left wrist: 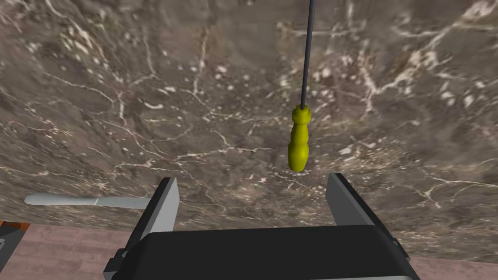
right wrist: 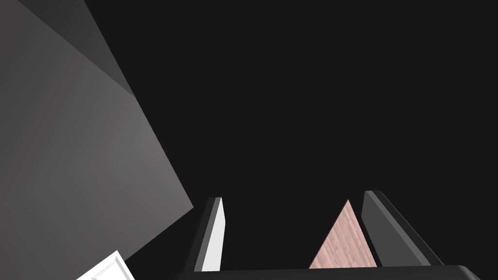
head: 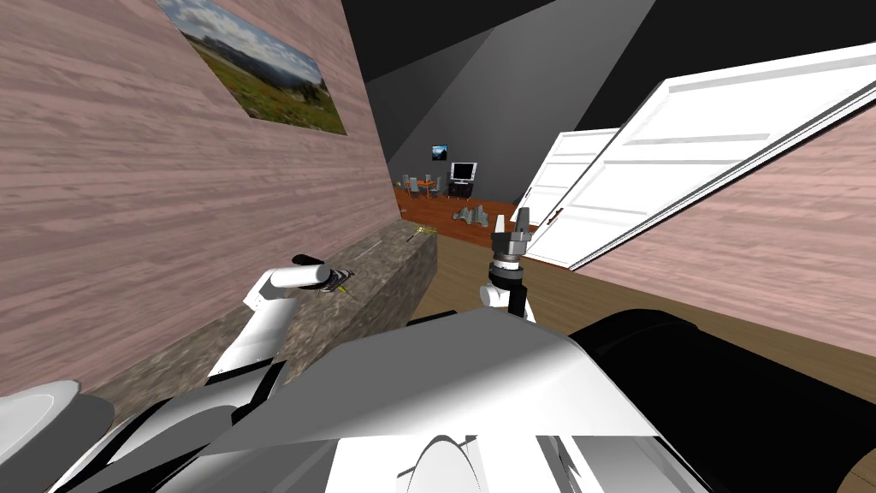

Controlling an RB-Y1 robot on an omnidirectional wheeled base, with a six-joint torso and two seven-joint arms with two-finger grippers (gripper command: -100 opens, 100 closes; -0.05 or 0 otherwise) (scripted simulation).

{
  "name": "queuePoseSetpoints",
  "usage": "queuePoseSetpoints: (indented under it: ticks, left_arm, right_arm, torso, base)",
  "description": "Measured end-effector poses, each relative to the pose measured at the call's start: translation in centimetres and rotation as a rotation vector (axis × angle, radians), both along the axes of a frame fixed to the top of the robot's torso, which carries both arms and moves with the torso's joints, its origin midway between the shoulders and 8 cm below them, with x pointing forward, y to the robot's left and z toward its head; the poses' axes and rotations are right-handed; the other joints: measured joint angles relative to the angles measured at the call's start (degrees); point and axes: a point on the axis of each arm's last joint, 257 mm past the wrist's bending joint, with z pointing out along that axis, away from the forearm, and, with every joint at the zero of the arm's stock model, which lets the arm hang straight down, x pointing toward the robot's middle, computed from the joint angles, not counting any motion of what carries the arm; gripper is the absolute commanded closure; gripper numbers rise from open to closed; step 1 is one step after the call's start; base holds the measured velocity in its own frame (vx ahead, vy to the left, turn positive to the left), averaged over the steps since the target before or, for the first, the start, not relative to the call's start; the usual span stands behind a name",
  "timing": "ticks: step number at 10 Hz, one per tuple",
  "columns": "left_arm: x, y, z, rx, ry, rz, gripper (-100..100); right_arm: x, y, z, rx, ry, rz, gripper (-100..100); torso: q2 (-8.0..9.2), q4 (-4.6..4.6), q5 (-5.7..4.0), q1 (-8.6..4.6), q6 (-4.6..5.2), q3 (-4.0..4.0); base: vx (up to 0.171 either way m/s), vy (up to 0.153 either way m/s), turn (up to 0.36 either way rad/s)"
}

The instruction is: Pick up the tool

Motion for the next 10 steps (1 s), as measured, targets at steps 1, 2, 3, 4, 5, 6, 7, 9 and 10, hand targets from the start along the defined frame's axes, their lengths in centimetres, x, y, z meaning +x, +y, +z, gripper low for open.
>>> queuePoseSetpoints:
  ticks: [1,2,3,4,5,6,7,9,10]
  left_arm:
    - [-0.6,0.1,-0.5,0.002,0.030,0.001,-100]
    - [-1.3,0.6,-0.9,0.004,0.065,0.006,-100]
    - [-2.4,1.2,-1.5,0.006,0.108,0.009,-100]
    - [-3.4,1.3,-2.0,0.008,0.148,0.010,-100]
    - [-4.2,1.5,-2.5,0.008,0.183,0.013,-100]
    - [-4.7,1.6,-2.9,0.009,0.209,0.016,-100]
    - [-4.8,1.7,-2.9,0.009,0.213,0.016,0]
    - [-5.1,1.6,-3.7,0.008,0.216,0.019,-100]
    - [-5.1,1.6,-4.2,0.007,0.214,0.023,-100]
  right_arm:
    - [0.0,0.0,0.0,0.000,0.000,0.000,0]
    - [0.0,0.0,0.0,0.000,0.000,0.000,0]
    - [0.0,0.0,0.0,0.000,0.000,0.000,0]
    - [0.0,0.0,0.0,0.000,0.000,0.000,0]
    - [0.0,0.0,0.0,0.000,0.000,0.000,0]
    - [0.0,0.0,0.0,0.000,0.000,0.000,0]
    - [0.0,0.0,0.0,0.000,0.000,0.000,0]
    - [0.0,0.0,0.0,0.000,0.000,0.000,0]
    - [0.0,0.0,0.0,0.000,0.000,0.000,0]
  torso:
    - [0.02,0.00,0.00,0.01,0.01,0.01]
    - [0.03,0.01,0.00,0.00,0.00,0.02]
    - [0.04,0.01,0.00,-0.01,-0.01,0.02]
    - [0.01,0.00,0.00,-0.01,0.00,0.01]
    - [0.02,0.00,0.00,0.01,0.01,0.01]
    - [0.04,0.01,0.00,0.02,0.00,0.02]
    - [0.09,0.02,0.01,0.05,0.00,0.05]
    - [0.12,0.03,0.03,0.15,0.01,0.07]
    - [0.12,0.03,0.05,0.22,0.00,0.07]
  base:
    - [0.024,-0.025,0.000]
    - [0.027,-0.031,0.006]
    - [0.037,-0.024,0.010]
    - [0.031,-0.021,0.005]
    - [0.020,-0.017,0.003]
    - [0.008,-0.007,0.002]
    - [0.000,0.000,0.000]
    - [0.005,0.030,-0.050]
    - [0.006,0.041,-0.041]
